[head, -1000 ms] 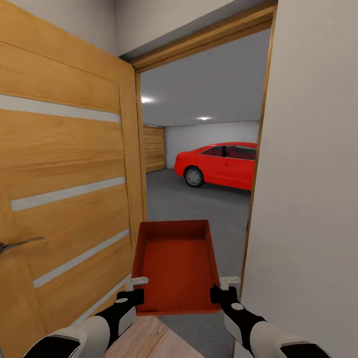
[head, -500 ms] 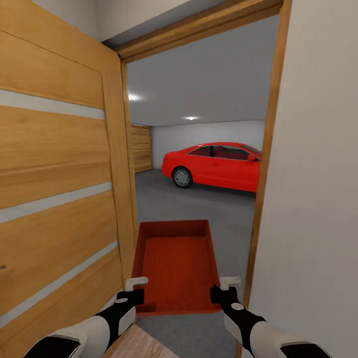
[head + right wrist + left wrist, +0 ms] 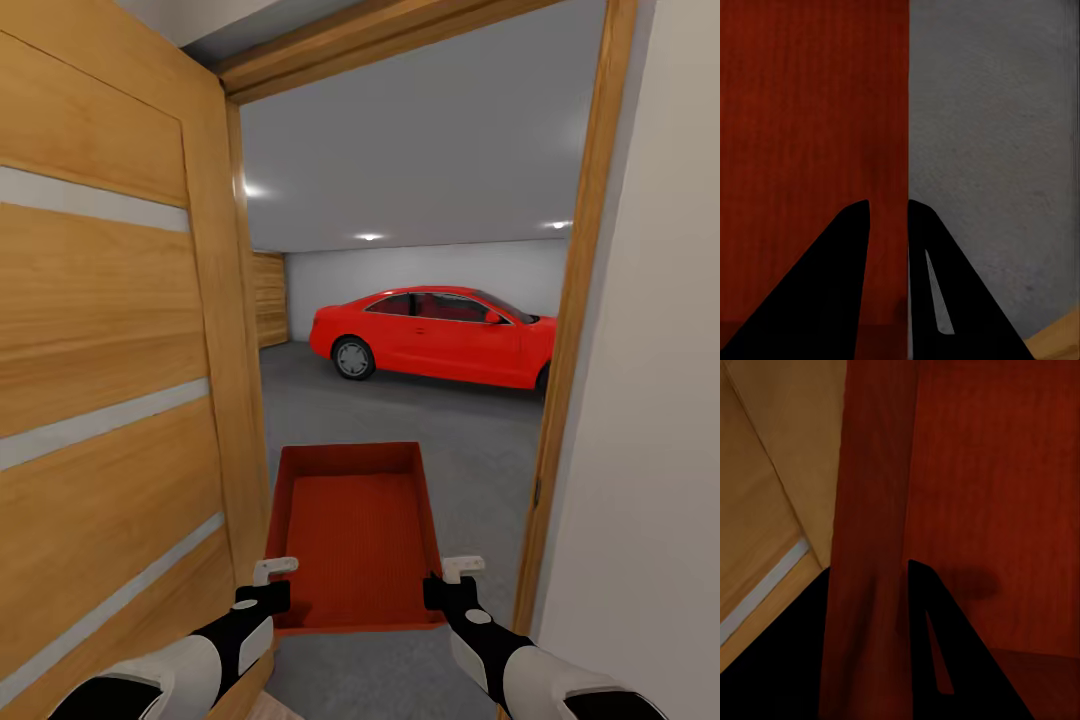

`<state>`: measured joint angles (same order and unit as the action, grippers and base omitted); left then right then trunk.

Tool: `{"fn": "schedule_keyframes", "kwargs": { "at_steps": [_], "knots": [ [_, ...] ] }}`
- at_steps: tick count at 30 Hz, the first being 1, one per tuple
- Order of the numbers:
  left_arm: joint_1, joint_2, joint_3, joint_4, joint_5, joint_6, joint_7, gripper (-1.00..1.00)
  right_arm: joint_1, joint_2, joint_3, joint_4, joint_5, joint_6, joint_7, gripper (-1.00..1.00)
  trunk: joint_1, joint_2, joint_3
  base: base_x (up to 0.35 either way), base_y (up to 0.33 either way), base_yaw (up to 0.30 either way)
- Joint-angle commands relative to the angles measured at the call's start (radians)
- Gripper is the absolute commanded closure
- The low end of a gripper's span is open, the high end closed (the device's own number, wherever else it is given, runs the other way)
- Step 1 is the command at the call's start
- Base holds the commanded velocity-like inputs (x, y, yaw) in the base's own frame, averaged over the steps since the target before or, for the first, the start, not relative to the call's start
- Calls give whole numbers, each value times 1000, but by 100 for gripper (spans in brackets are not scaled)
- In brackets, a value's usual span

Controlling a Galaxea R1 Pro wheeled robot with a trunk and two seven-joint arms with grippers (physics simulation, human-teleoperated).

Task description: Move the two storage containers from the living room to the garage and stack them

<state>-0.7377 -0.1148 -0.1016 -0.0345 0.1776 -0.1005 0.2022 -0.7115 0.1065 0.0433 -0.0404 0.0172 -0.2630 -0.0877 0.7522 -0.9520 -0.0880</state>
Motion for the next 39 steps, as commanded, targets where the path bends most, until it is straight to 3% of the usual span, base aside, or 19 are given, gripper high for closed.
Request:
{"fn": "schedule_keyframes", "kwargs": {
  "at_steps": [1,39],
  "knots": [
    [0,15,45,2,14,-2,5,100,-2,1,-62,-3,23,-18,2,100,1,-1,-2,297,185,-265],
    [0,15,45,2,13,-2,6,100,-2,3,-62,-3,22,-18,1,100,1,-1,-2,297,185,-138]
  ]
}}
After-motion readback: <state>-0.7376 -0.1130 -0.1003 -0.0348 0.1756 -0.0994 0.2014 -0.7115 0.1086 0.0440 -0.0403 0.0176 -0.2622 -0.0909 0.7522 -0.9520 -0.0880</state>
